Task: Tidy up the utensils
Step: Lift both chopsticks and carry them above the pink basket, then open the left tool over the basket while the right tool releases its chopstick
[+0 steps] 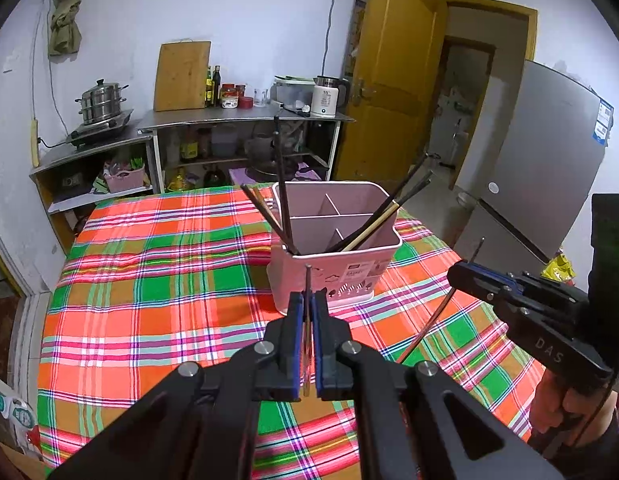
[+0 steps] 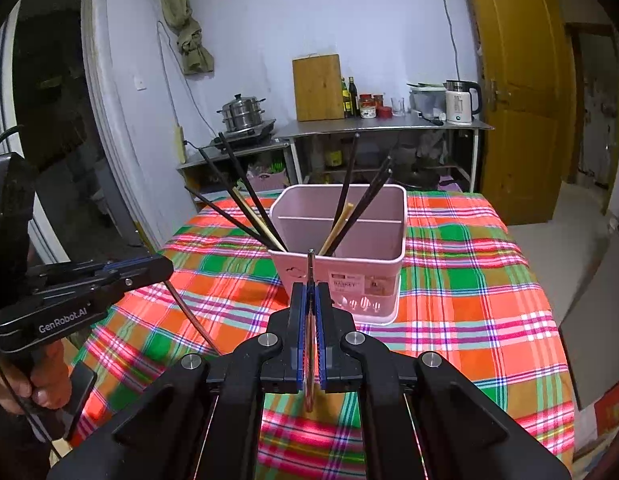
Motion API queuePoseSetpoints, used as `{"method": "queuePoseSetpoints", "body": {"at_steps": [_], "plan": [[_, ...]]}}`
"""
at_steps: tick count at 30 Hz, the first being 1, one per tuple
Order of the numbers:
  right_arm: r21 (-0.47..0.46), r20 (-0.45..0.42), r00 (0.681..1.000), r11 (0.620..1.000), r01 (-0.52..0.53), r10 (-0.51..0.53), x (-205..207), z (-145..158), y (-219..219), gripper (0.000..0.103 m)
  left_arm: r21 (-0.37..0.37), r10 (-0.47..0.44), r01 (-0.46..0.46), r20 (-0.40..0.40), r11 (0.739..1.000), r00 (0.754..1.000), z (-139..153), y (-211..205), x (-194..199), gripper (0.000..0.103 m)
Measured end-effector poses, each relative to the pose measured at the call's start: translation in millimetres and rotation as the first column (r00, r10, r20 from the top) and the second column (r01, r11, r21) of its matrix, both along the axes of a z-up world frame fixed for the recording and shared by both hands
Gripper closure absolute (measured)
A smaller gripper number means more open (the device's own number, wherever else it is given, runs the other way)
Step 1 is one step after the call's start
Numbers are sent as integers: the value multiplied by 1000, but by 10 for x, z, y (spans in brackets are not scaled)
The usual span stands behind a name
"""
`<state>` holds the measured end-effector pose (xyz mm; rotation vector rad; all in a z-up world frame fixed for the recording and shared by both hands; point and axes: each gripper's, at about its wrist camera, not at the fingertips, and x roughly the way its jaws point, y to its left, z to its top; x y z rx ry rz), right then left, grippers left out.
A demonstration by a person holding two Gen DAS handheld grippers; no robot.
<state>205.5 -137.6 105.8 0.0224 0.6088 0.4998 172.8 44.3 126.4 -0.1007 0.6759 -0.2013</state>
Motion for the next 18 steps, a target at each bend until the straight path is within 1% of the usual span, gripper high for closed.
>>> {"method": "queuePoseSetpoints", "body": {"at_steps": [4,7,11,18], "plan": [[12,20,1000,1000,-2,2,39,64,8,99,-1,-9,9,-3,1000,1000,56,-25,82,98],[22,36,999,1000,-5,5,98,124,29,99,0,-12,12,10,1000,1000,158,-60,161,98],[38,77,997,999,-12,9,161,264,72,99,-2,-16,16,49,1000,999,350,-91,251,98],[77,160,987,997,-9,-3,355,611,121,99,-1,-10,11,121,1000,993,715,-127,489,98]]}}
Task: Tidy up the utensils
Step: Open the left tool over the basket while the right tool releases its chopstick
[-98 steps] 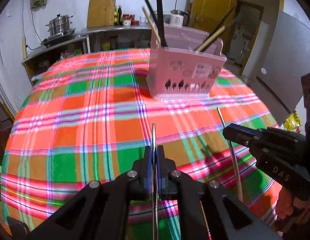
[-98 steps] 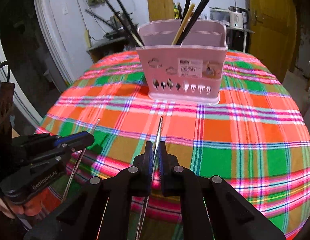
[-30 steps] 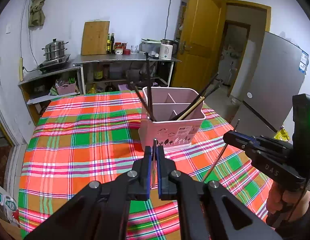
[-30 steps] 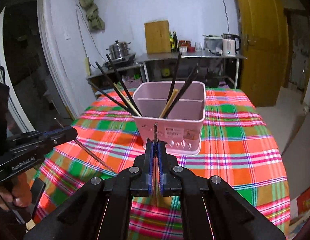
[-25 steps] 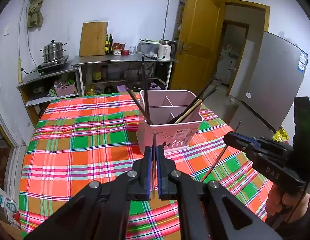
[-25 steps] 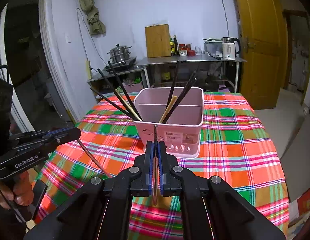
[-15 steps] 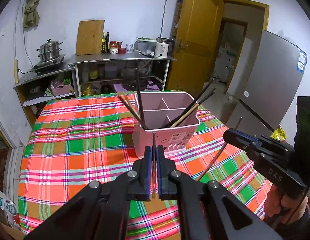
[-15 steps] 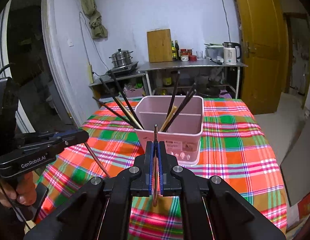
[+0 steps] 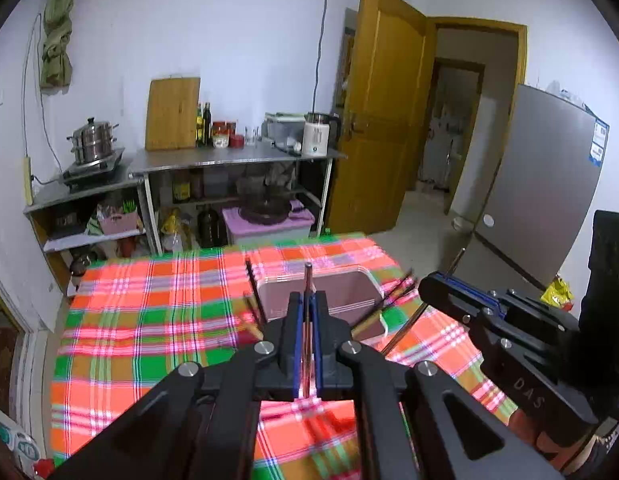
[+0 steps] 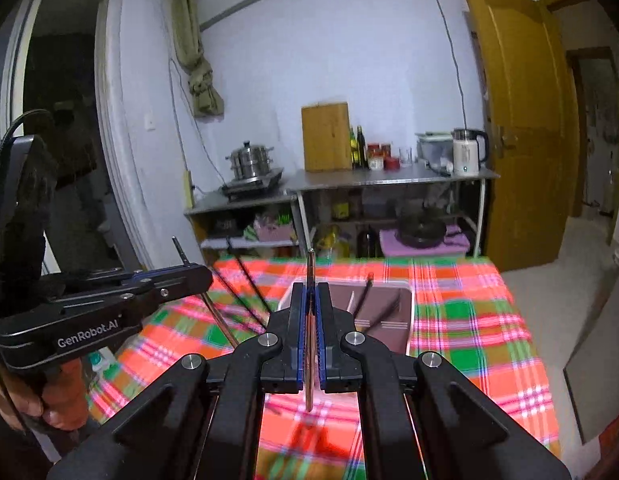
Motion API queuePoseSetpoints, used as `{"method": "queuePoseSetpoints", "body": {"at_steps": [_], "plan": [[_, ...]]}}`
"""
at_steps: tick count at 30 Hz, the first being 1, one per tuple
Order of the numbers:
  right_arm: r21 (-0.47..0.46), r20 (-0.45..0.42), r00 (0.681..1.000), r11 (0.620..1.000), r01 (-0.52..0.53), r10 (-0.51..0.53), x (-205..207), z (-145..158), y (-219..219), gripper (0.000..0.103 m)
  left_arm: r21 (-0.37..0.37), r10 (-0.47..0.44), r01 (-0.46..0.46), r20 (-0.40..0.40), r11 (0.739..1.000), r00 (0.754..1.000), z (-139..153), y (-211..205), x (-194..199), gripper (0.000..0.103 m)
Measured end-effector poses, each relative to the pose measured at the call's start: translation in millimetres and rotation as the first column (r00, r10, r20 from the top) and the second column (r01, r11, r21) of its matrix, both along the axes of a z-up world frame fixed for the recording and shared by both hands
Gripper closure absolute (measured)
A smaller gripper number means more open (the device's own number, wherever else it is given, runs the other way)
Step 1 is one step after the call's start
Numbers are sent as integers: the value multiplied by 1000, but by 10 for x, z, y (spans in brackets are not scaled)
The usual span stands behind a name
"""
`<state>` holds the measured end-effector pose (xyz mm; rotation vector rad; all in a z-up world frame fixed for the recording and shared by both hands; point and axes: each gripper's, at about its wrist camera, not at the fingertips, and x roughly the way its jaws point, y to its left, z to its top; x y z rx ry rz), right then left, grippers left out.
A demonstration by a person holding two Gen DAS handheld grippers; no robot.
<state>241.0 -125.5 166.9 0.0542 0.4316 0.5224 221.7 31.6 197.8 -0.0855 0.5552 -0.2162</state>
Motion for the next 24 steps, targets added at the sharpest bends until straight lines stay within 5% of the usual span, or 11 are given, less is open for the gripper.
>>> {"method": "queuePoseSetpoints", "body": {"at_steps": [9,24], "plan": [[41,66,998,999,14,-16,261,235,41,99,0,9,-9,61,1000,998,177,-14,300,98],[-5,-22,1000,1000,9,-10,526,-219,151,99,11,6,-5,-31,1000,1000,-304,-59,556,98]]}}
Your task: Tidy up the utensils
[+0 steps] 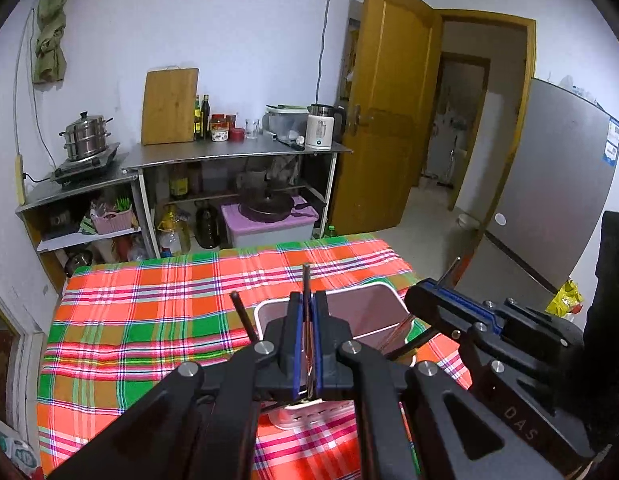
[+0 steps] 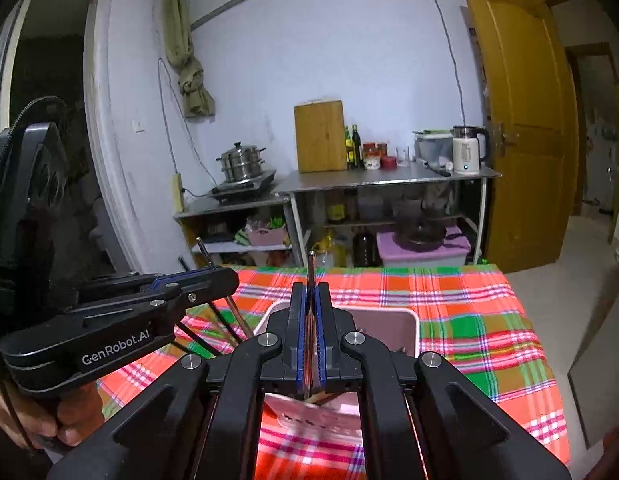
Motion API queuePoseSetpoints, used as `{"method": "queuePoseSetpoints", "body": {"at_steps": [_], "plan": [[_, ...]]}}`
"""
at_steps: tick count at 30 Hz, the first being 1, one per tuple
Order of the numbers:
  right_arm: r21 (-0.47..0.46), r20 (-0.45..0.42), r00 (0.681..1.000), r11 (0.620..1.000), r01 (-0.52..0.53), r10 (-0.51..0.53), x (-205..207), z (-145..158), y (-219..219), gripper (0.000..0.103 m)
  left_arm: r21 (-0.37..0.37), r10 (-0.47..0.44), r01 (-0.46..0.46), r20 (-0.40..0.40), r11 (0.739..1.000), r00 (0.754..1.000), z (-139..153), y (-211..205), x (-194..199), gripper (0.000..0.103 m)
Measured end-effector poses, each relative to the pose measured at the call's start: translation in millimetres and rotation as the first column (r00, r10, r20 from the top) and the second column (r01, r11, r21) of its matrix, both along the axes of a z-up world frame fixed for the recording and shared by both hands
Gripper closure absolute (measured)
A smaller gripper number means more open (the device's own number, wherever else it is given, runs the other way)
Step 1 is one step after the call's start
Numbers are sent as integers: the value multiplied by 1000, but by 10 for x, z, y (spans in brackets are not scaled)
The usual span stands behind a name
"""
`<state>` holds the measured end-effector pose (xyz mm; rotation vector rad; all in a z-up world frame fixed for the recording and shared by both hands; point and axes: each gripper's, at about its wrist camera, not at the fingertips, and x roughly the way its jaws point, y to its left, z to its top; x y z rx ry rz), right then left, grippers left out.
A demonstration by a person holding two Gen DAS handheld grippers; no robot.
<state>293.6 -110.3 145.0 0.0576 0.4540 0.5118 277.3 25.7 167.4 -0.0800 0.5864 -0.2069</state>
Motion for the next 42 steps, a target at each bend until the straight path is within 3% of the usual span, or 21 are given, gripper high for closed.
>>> {"method": "queuePoseSetpoints", "body": {"at_steps": [5,9,13,22,27,35,42], "plan": [[-11,-26,1000,1000,1,-2,19,-42,-8,99,-10,3,-3,6,1000,1000,6,26,-37,97],[-3,-18,1000,1000,6,-6,-31,-1,-38,96,-31,3,-3,20,1000,1000,46,65,-77,88],[5,-7,1000,1000,6,-6,-98,47,-66,93,-41,4,-3,36,999,999,87,105,-164,85],[26,18,1000,1000,-6,6,-450,79,-227,93,-61,1,5,97,998,995,137,161,-649,80],[24,-2,1000,1000,-10,10,-702,-75,-320,92,-55,-1,7,98,998,995,-51,154,-942,79],[0,-17,1000,1000,-14,13,-1120,-384,-385,81,-49,11,-7,79,999,997,-460,101,-1357,76],[-41,-38,999,999,-1,-1,-1382,-694,-370,80,-43,32,-30,54,999,998,-840,85,-1599,74]]}}
